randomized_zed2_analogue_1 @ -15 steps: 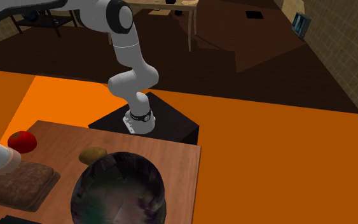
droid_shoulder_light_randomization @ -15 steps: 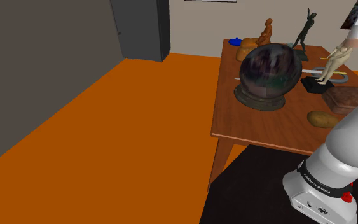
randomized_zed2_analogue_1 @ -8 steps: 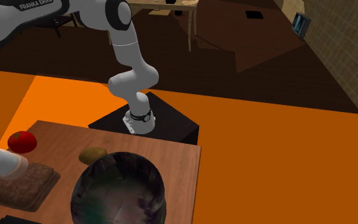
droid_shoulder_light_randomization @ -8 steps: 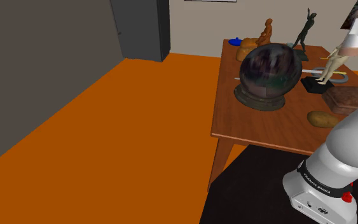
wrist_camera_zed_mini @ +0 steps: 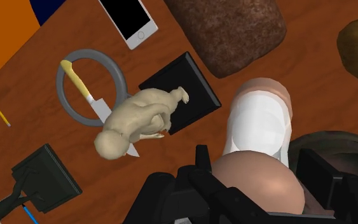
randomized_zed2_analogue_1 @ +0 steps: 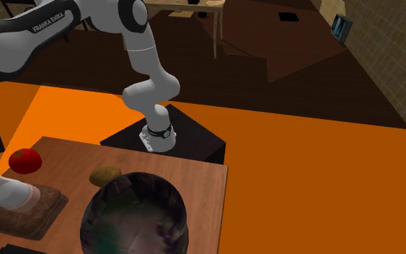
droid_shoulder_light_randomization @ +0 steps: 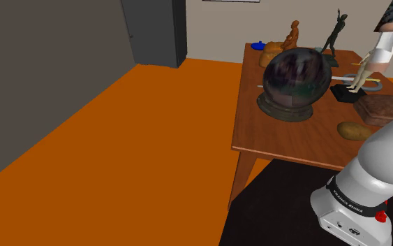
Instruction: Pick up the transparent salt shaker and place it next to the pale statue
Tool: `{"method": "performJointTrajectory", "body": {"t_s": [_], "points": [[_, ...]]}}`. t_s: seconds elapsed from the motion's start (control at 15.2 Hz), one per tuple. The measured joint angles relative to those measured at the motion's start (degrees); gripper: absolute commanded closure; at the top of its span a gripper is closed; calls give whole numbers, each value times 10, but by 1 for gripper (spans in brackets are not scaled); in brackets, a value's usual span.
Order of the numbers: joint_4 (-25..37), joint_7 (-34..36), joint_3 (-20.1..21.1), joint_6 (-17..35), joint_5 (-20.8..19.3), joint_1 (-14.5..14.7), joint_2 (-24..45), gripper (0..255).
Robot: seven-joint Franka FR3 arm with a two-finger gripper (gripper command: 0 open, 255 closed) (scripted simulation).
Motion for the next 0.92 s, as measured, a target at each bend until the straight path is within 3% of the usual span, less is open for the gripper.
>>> {"method": "performJointTrajectory", "body": {"t_s": [0.92], "points": [[-113,17,-4,106,-15,-6,-9,255]]}}
